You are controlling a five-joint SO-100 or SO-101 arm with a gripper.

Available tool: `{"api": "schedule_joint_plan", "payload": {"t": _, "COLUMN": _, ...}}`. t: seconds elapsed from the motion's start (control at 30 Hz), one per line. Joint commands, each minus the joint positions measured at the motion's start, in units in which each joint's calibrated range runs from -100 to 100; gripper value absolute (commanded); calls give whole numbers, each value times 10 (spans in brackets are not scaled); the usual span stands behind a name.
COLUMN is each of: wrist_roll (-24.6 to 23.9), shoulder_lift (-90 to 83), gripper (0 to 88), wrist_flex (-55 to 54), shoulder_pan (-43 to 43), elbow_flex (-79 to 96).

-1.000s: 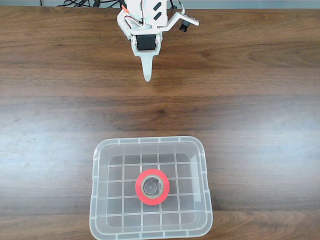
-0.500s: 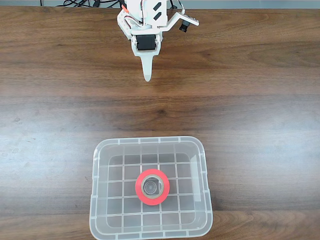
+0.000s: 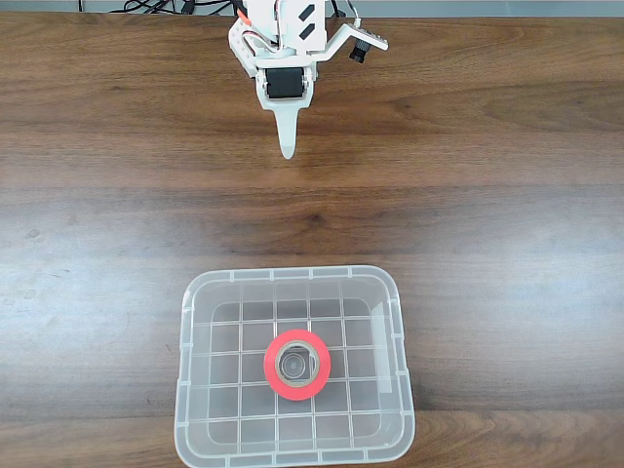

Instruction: Grab the tape and place it in the box.

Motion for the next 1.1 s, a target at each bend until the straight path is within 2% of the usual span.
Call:
{"api": "schedule_joint_plan", "payload": {"t": 0.0, "wrist_roll": -4, "shoulder_lift": -8, "gripper": 14, "wrist_flex": 1, "shoulder_pan": 4, "elbow_flex": -7}}
{"api": "schedule_joint_plan", "payload": {"t": 1.07, "wrist_roll": -4, "shoulder_lift": -8, "gripper": 14, "wrist_flex": 1, "shoulder_pan": 4, "elbow_flex": -7}}
